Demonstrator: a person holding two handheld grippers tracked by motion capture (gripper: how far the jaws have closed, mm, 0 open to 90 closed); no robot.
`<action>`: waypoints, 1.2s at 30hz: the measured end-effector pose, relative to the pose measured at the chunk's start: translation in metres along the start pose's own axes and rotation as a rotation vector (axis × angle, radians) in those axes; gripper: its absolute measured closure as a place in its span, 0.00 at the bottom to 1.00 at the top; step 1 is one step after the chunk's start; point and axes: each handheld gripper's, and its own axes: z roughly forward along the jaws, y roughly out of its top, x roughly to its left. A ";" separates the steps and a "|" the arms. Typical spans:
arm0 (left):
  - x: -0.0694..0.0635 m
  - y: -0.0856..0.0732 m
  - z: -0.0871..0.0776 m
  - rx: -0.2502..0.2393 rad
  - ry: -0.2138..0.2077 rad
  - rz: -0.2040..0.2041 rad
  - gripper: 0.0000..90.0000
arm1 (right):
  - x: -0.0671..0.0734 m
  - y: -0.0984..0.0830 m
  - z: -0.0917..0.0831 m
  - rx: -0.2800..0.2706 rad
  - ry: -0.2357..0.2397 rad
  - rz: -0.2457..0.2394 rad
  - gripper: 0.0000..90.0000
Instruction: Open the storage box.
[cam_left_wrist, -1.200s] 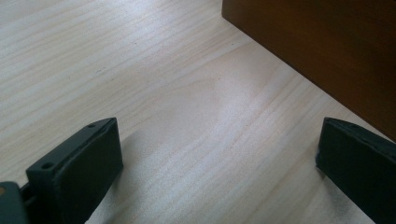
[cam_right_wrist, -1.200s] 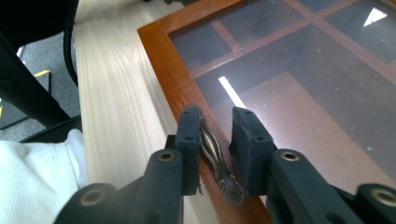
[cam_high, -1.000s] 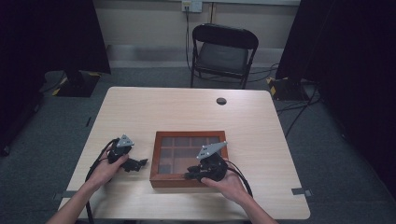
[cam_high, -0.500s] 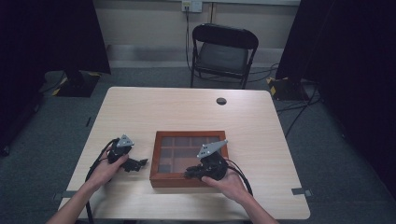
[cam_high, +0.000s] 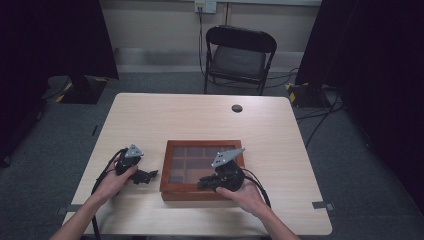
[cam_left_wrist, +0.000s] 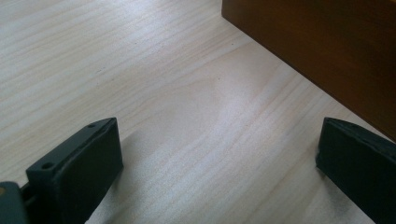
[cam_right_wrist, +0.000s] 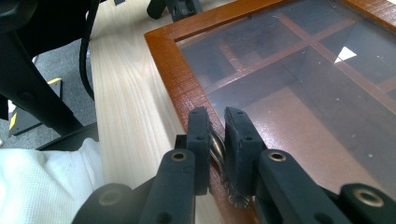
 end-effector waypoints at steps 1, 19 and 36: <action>0.000 0.000 0.000 0.000 0.000 0.000 0.00 | 0.000 0.000 0.000 0.002 -0.001 0.004 0.90; 0.000 0.000 0.000 0.001 0.001 0.004 0.00 | 0.000 0.011 -0.010 -0.022 0.003 0.011 0.90; 0.000 0.000 0.000 0.001 0.002 0.005 0.00 | 0.000 0.022 -0.015 -0.029 0.015 0.011 0.91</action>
